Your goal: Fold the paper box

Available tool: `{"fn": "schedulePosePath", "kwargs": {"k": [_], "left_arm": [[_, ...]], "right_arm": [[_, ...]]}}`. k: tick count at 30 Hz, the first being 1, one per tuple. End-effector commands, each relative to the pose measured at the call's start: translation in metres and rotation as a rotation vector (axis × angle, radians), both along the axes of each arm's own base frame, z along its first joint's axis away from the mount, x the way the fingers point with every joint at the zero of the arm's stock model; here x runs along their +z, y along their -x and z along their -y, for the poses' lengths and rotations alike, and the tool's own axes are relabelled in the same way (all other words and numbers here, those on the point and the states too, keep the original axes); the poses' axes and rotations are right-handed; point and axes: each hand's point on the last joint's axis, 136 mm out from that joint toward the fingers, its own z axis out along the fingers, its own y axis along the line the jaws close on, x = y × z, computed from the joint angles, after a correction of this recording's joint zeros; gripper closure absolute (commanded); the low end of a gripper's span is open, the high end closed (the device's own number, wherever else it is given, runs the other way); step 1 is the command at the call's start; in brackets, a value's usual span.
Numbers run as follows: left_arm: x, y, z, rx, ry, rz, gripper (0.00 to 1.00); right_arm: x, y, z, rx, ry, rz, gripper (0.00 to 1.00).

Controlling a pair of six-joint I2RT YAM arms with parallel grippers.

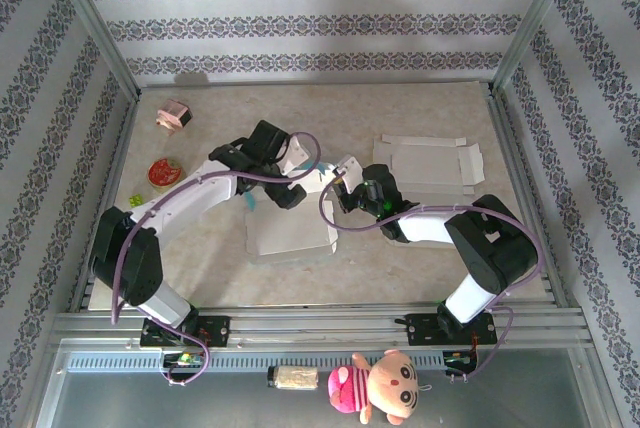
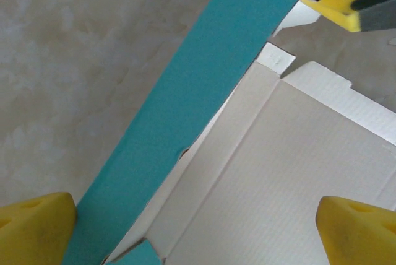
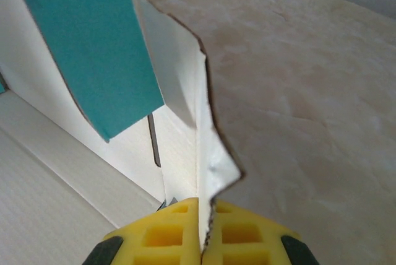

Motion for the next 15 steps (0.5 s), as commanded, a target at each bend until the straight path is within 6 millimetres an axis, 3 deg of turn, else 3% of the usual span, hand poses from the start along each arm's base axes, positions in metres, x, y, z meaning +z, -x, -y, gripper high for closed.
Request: {"fn": "schedulePosePath", "kwargs": {"k": [1, 5, 7, 12, 15], "left_arm": [[-0.014, 0.002, -0.015, -0.010, -0.053, -0.053, 0.01], [-0.006, -0.016, -0.023, 0.001, -0.064, 0.027, 0.01], [0.008, -0.019, -0.021, -0.012, -0.049, 0.066, 0.01], [0.067, -0.001, -0.001, -0.118, 0.133, 0.201, 0.01], [0.083, 0.013, 0.000, -0.191, 0.165, 0.274, 0.01]], "right_arm": [[0.024, -0.008, -0.010, 0.037, -0.054, 0.070, 0.96], [0.022, -0.007, -0.009, 0.045, -0.052, 0.068, 0.96], [0.022, -0.006, -0.009, 0.049, -0.050, 0.067, 0.96], [0.020, -0.009, -0.006, 0.037, -0.050, 0.063, 0.96], [0.018, -0.010, -0.006, 0.037, -0.050, 0.059, 0.96]]}}
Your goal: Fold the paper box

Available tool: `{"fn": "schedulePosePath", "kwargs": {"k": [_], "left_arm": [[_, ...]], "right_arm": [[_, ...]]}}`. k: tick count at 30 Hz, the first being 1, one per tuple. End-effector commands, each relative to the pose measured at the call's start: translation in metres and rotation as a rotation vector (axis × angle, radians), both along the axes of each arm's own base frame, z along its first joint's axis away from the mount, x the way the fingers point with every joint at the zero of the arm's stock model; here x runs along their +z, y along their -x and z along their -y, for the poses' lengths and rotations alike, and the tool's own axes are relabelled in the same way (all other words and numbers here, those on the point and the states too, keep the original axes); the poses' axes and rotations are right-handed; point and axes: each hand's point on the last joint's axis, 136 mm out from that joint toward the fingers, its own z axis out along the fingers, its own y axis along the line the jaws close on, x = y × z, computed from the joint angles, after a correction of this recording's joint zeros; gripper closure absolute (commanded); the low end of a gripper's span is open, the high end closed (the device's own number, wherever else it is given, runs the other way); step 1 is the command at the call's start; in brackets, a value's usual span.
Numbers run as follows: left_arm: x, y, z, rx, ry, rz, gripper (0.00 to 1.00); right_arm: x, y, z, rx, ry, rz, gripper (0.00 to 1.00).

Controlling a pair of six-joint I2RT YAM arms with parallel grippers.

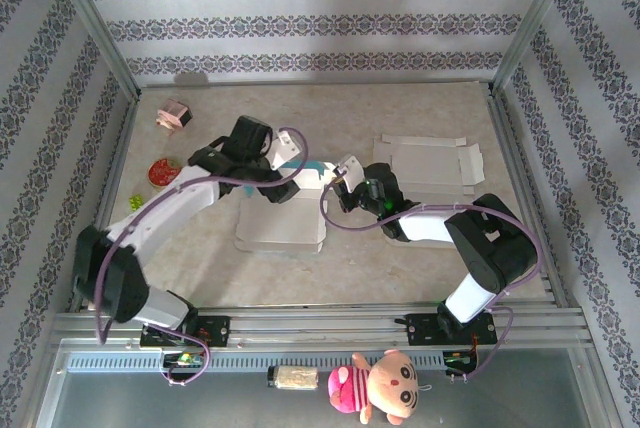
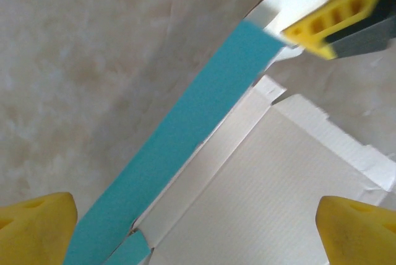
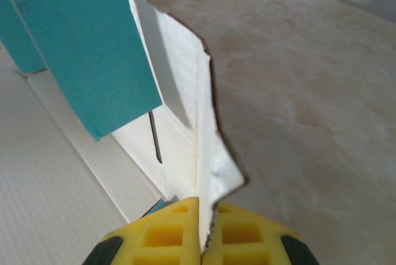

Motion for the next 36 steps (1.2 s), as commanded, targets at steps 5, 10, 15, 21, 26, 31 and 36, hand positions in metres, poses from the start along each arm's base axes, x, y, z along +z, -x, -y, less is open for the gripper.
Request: {"fn": "schedulePosePath", "kwargs": {"k": [5, 10, 15, 21, 26, 31, 36], "left_arm": [[0.002, 0.019, 0.002, -0.238, -0.087, 0.074, 0.01], [-0.033, -0.008, -0.002, -0.263, -0.236, 0.026, 0.00], [-0.045, -0.035, 0.006, -0.254, -0.216, 0.052, 0.00], [-0.063, -0.044, -0.001, -0.213, -0.251, 0.019, 0.08], [-0.066, -0.037, -0.004, -0.165, -0.229, -0.034, 0.38], [-0.068, -0.032, -0.004, -0.043, -0.156, -0.134, 0.49], [-0.074, -0.035, -0.003, 0.077, -0.111, -0.184, 0.64]], "right_arm": [[0.015, -0.010, -0.009, 0.026, -0.039, 0.048, 0.96], [0.016, -0.010, -0.013, 0.037, -0.055, 0.041, 0.96], [0.016, -0.007, -0.015, 0.055, -0.060, 0.036, 0.96], [0.018, -0.007, -0.016, 0.063, -0.065, 0.037, 0.96], [0.019, -0.013, -0.013, 0.024, -0.060, 0.041, 0.96], [0.017, -0.026, -0.003, -0.079, -0.032, 0.036, 0.95], [0.017, -0.029, -0.008, -0.117, -0.012, 0.039, 0.95]]}}
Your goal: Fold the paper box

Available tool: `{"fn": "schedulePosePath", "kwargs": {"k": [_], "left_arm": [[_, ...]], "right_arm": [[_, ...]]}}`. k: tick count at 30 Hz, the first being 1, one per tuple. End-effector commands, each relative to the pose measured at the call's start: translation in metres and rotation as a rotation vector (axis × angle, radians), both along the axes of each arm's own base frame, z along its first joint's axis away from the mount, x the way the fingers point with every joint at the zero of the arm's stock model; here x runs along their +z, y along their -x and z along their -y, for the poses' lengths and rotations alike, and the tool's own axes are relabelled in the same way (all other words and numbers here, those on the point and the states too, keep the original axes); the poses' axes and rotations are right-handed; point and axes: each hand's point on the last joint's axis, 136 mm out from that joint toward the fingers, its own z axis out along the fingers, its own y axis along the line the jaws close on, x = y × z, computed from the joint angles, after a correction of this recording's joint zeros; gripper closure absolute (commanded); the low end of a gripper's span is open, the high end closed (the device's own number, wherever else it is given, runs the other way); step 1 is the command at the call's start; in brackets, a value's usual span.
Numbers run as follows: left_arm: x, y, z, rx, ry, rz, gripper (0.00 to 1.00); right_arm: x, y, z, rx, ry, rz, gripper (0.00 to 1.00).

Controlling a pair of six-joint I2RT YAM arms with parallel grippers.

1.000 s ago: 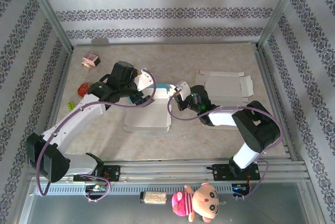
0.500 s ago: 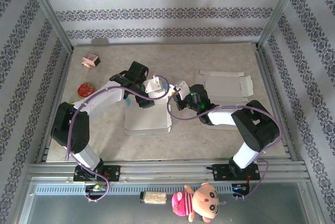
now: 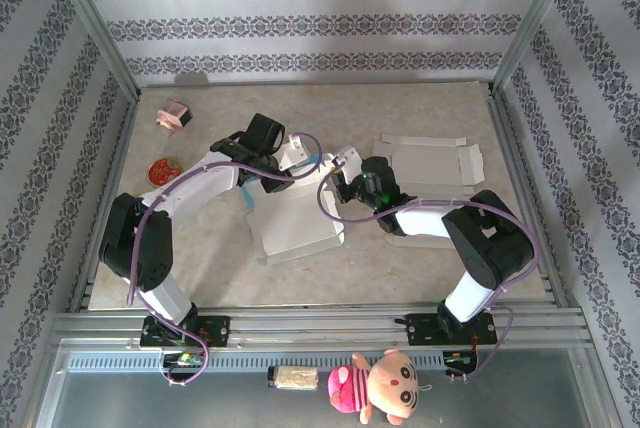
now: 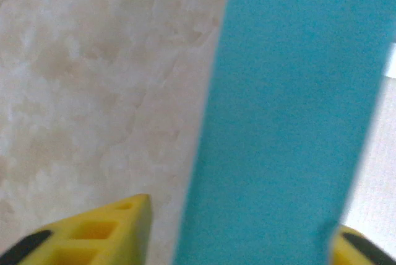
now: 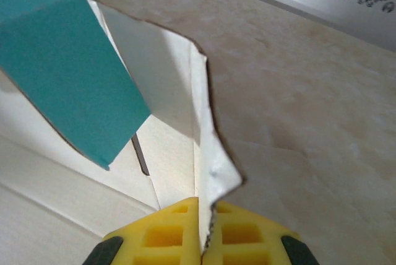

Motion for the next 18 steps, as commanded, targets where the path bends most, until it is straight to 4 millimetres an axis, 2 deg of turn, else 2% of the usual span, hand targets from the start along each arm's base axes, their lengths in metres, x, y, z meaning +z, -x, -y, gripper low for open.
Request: {"fn": "schedulePosePath", "kwargs": {"k": [1, 9, 13, 18], "left_arm": [[-0.008, 0.000, -0.003, 0.126, 0.021, -0.072, 0.67], [-0.019, -0.005, 0.001, 0.209, 0.001, -0.071, 0.88], [-0.025, -0.007, 0.002, 0.222, -0.022, -0.057, 0.93], [-0.030, -0.001, 0.012, 0.167, -0.041, -0.062, 0.94]], "right_arm": [[0.004, -0.007, -0.007, -0.048, 0.001, 0.009, 0.95], [0.006, -0.007, -0.021, -0.109, -0.048, -0.042, 0.92], [0.000, -0.003, -0.025, -0.113, -0.083, -0.094, 0.91], [0.006, -0.003, -0.023, -0.121, -0.070, -0.093, 0.90]]}}
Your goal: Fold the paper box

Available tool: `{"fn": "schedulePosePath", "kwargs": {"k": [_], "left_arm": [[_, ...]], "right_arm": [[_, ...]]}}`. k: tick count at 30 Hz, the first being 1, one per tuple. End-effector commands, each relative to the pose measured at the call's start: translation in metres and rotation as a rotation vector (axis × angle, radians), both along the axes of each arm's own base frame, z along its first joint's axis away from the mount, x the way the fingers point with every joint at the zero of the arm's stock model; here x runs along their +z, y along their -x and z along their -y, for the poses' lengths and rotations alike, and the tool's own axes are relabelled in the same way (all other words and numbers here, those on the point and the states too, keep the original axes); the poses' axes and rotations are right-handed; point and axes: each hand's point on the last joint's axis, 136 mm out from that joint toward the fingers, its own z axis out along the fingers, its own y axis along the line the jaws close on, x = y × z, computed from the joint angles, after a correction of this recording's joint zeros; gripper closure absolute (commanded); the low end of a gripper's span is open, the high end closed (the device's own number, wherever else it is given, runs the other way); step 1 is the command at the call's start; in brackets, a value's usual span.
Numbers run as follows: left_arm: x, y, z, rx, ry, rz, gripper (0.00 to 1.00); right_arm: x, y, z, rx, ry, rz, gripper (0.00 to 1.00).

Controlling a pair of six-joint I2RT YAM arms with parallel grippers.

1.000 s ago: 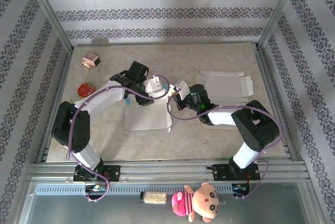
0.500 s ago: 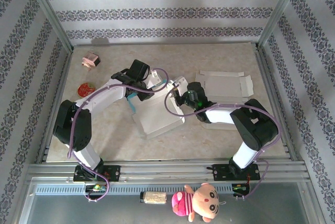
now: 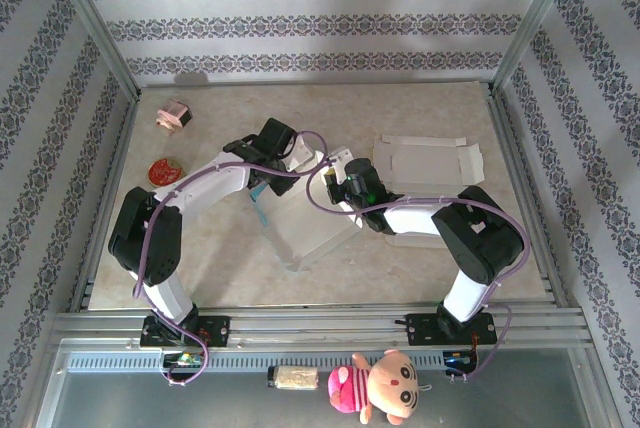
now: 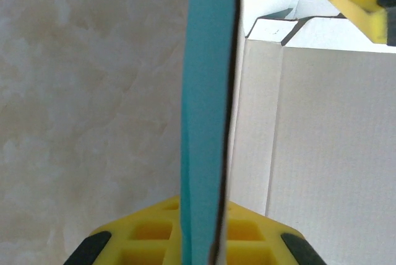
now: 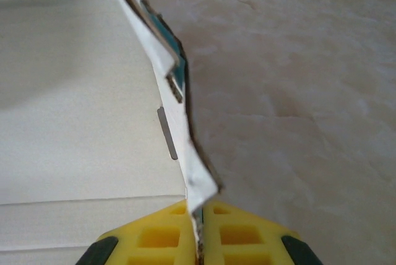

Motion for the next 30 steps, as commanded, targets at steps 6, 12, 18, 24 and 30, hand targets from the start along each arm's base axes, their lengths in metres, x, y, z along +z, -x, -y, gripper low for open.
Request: {"fn": "schedulePosePath", "kwargs": {"k": [6, 12, 18, 24, 30], "left_arm": [[-0.024, 0.004, 0.002, -0.025, -0.063, -0.048, 0.79], [-0.029, 0.005, -0.002, -0.037, -0.090, -0.056, 0.73], [-0.034, 0.004, -0.002, -0.051, -0.125, -0.054, 0.72], [-0.039, 0.007, -0.001, -0.077, -0.160, -0.053, 0.72], [-0.042, 0.008, 0.000, -0.087, -0.172, -0.047, 0.72]], "right_arm": [[0.037, -0.017, -0.010, 0.007, -0.013, 0.050, 0.90], [0.037, -0.020, -0.012, 0.040, 0.006, 0.009, 0.89], [0.032, -0.019, -0.014, 0.059, 0.012, -0.076, 0.89], [0.029, -0.020, -0.015, 0.064, 0.029, -0.161, 0.89], [0.037, -0.030, -0.015, 0.050, 0.021, -0.183, 0.89]]}}
